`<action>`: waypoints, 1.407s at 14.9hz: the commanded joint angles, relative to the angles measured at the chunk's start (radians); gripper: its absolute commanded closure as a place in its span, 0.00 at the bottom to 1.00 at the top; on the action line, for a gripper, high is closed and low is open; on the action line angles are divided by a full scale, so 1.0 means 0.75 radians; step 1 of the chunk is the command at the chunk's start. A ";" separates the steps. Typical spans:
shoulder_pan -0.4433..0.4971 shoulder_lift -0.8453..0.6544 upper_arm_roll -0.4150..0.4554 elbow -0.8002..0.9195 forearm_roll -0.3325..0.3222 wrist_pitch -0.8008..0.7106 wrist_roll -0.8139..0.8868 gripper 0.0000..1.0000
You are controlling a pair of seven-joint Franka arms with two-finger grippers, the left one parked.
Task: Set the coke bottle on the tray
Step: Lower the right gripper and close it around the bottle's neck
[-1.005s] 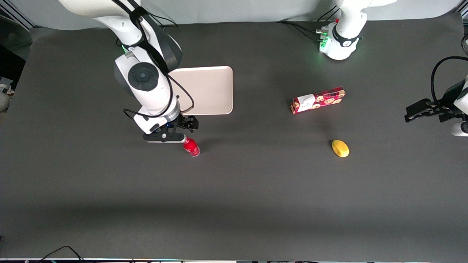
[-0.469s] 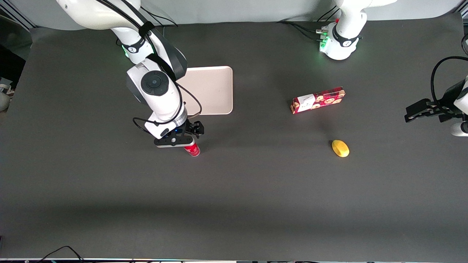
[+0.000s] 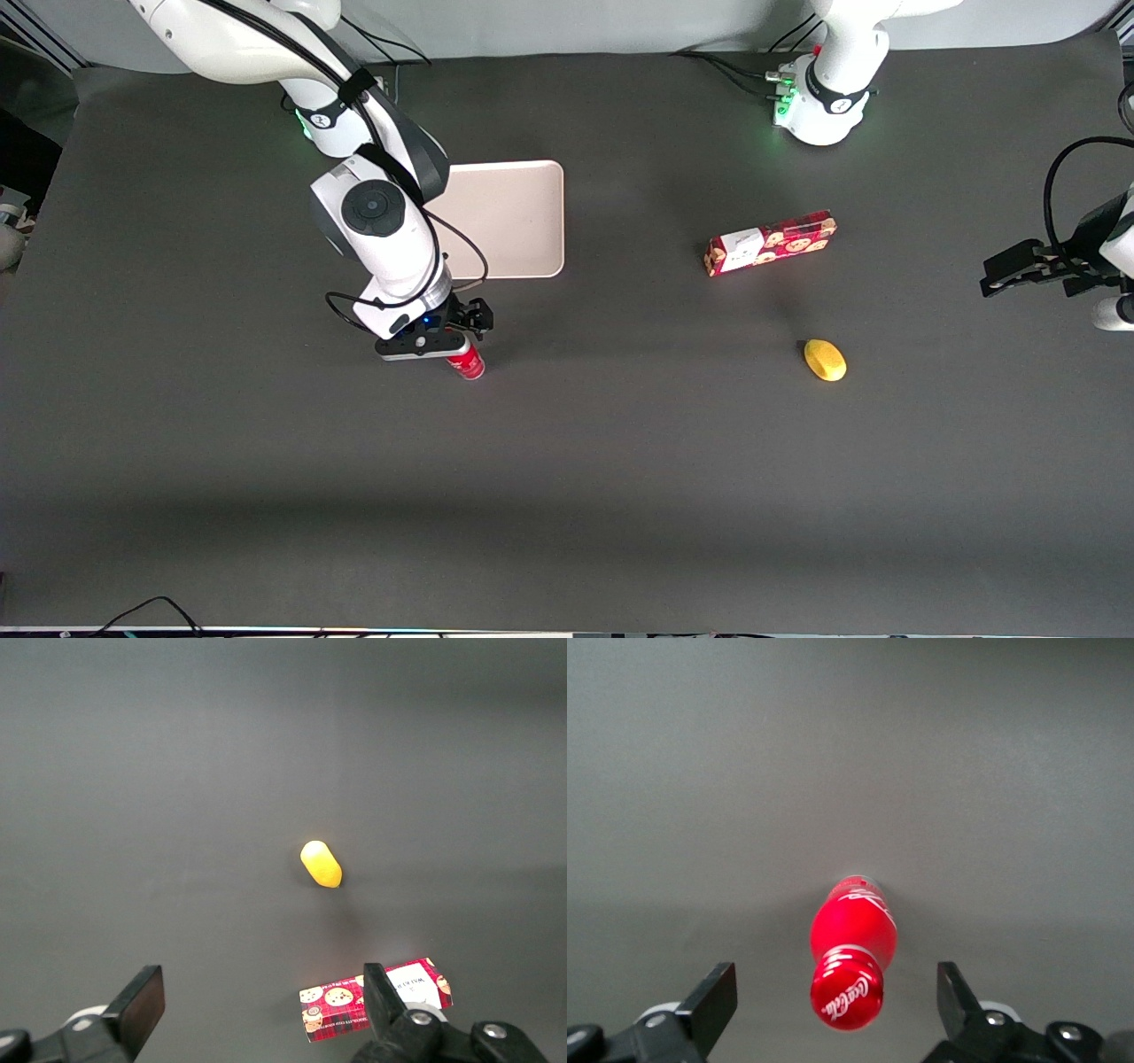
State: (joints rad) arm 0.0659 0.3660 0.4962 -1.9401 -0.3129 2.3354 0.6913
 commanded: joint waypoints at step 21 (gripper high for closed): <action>-0.047 -0.063 0.009 0.007 -0.025 -0.072 -0.005 1.00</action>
State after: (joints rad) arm 0.0438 0.3595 0.4963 -1.9838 -0.3153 2.3779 0.6900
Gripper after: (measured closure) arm 0.665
